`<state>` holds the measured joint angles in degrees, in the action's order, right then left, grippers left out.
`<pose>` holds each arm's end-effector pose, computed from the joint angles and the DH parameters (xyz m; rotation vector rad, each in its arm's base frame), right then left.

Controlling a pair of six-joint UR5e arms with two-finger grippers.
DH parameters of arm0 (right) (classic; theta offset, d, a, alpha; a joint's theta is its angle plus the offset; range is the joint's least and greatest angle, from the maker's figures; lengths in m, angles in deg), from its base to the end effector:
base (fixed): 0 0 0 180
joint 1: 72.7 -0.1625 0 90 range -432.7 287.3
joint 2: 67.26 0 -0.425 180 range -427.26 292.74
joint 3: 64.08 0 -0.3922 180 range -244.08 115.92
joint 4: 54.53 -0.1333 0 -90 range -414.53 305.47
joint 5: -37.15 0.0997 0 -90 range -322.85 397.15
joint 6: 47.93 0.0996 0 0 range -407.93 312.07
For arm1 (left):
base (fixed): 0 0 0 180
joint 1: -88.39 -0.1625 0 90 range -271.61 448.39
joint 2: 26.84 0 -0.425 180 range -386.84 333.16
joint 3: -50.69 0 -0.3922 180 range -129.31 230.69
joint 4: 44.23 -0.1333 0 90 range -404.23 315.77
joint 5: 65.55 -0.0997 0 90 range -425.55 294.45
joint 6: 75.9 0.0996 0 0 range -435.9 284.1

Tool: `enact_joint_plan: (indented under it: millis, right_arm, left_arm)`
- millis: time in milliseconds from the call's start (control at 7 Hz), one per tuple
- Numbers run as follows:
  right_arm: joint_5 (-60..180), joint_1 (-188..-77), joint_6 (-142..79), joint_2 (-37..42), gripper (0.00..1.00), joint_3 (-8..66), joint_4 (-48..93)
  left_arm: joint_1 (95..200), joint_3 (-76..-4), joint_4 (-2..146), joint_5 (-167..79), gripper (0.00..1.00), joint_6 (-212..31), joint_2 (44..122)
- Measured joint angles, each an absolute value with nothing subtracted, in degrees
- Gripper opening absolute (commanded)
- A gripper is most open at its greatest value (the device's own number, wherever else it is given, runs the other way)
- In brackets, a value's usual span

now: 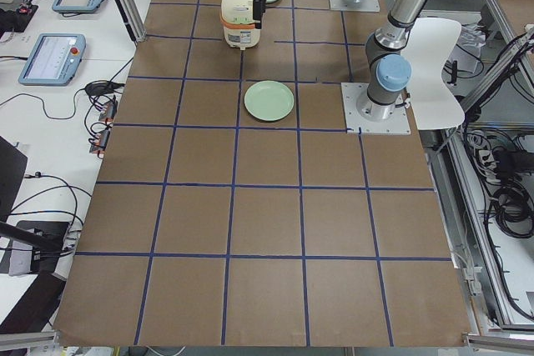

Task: Press rice cooker button

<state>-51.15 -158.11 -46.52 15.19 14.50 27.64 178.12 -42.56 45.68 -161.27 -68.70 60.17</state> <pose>0.0926 -0.5489 0.5041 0.1643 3.1039 0.1061 -0.1212 -0.4700 0.4857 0.1841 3.0366 0.0144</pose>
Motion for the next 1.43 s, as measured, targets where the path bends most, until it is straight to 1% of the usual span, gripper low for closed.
enact_joint_plan:
  millis: [1000, 1429]
  right_arm:
    - [-51.05, -158.13, -47.18, 15.27, 1.0, 14.13, 27.77]
    - [-51.33, -158.12, -48.74, 15.21, 0.97, 14.3, 28.35]
  left_arm:
    - [178.12, -42.56, 45.69, -161.27, 1.0, -68.7, 60.17]
    - [178.12, -42.56, 45.68, -161.27, 1.0, -68.7, 60.17]
